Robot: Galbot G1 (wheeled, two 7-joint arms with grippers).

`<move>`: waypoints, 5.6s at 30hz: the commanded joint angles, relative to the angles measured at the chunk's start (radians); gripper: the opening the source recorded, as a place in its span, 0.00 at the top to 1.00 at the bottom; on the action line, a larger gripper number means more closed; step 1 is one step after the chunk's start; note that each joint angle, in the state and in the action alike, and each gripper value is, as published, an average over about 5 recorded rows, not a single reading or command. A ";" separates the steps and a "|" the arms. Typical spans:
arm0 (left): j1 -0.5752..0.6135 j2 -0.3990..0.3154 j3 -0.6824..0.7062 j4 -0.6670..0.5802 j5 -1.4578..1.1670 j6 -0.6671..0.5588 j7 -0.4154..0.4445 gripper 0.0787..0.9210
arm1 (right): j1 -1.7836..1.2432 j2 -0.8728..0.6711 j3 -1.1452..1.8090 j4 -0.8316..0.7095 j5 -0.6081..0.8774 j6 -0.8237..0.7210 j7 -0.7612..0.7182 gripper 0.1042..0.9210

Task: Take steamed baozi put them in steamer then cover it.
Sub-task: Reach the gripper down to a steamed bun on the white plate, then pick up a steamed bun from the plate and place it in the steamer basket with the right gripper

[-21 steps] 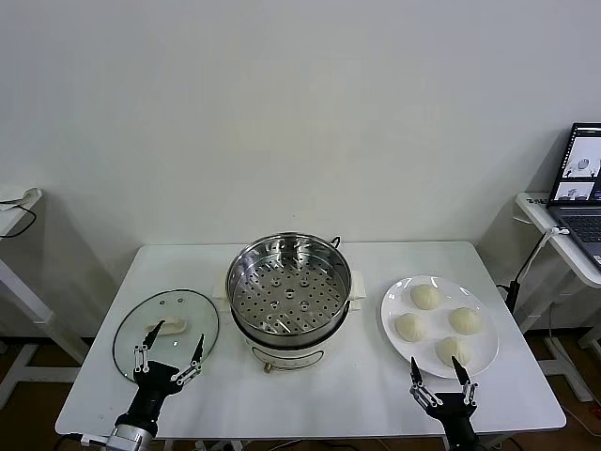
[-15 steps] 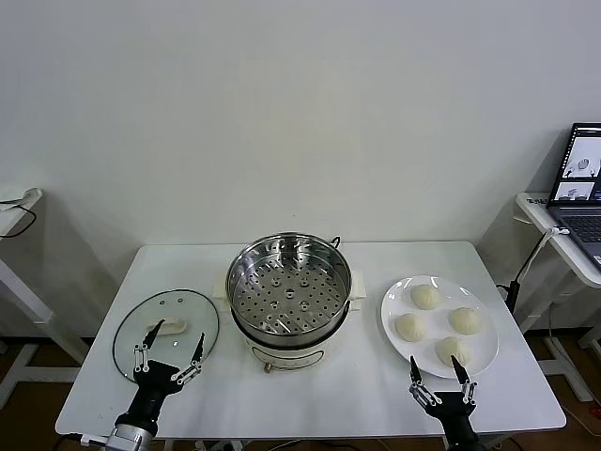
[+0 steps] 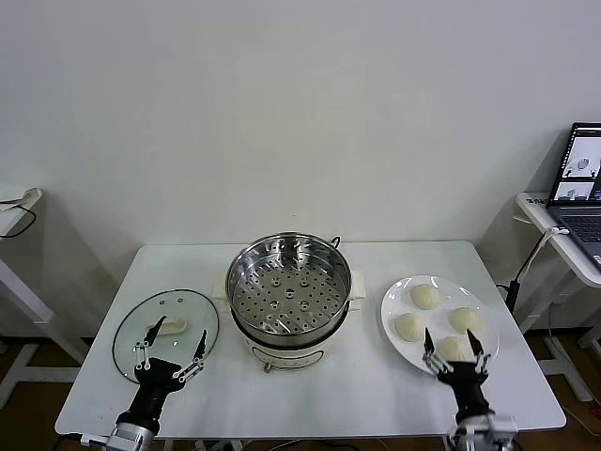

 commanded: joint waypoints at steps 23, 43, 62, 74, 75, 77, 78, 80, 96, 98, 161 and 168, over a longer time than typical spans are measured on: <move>0.006 -0.003 0.002 -0.040 -0.015 0.029 -0.009 0.12 | 1.199 -0.491 -0.754 -0.818 0.103 -0.318 -1.163 0.12; 0.038 -0.028 -0.015 -0.025 -0.020 0.031 -0.010 0.12 | 1.671 -0.216 -1.244 -1.146 -0.605 -0.003 -1.682 0.12; 0.045 -0.040 -0.012 -0.011 -0.017 0.024 -0.012 0.12 | 1.593 -0.076 -1.300 -1.257 -0.633 0.007 -1.502 0.12; 0.051 -0.046 -0.011 -0.004 -0.014 0.018 -0.013 0.12 | 1.535 -0.053 -1.259 -1.292 -0.635 0.018 -1.424 0.12; 0.051 -0.046 -0.012 -0.003 -0.014 0.018 -0.014 0.12 | 1.533 -0.050 -1.256 -1.295 -0.636 0.019 -1.421 0.12; 0.051 -0.047 -0.012 -0.003 -0.013 0.017 -0.014 0.12 | 1.528 -0.046 -1.254 -1.297 -0.639 0.019 -1.418 0.12; 0.052 -0.047 -0.012 -0.003 -0.013 0.017 -0.014 0.12 | 1.526 -0.045 -1.254 -1.297 -0.639 0.019 -1.417 0.12; 0.052 -0.048 -0.011 -0.003 -0.013 0.017 -0.014 0.12 | 1.523 -0.042 -1.250 -1.299 -0.641 0.018 -1.414 0.12; 0.056 -0.051 -0.017 0.000 -0.013 0.012 -0.015 0.12 | 1.513 -0.050 -1.251 -1.274 -0.654 0.019 -1.410 0.30; 0.058 -0.052 -0.018 -0.003 -0.013 0.012 -0.016 0.12 | 1.516 -0.060 -1.252 -1.255 -0.651 0.020 -1.413 0.31; 0.057 -0.051 -0.015 -0.013 -0.015 -0.001 -0.023 0.12 | 1.801 0.519 -1.557 -1.141 -0.865 0.570 -1.412 0.22; 0.059 -0.052 -0.018 -0.016 -0.015 -0.003 -0.024 0.12 | 1.805 0.498 -1.556 -1.119 -0.849 0.579 -1.414 0.14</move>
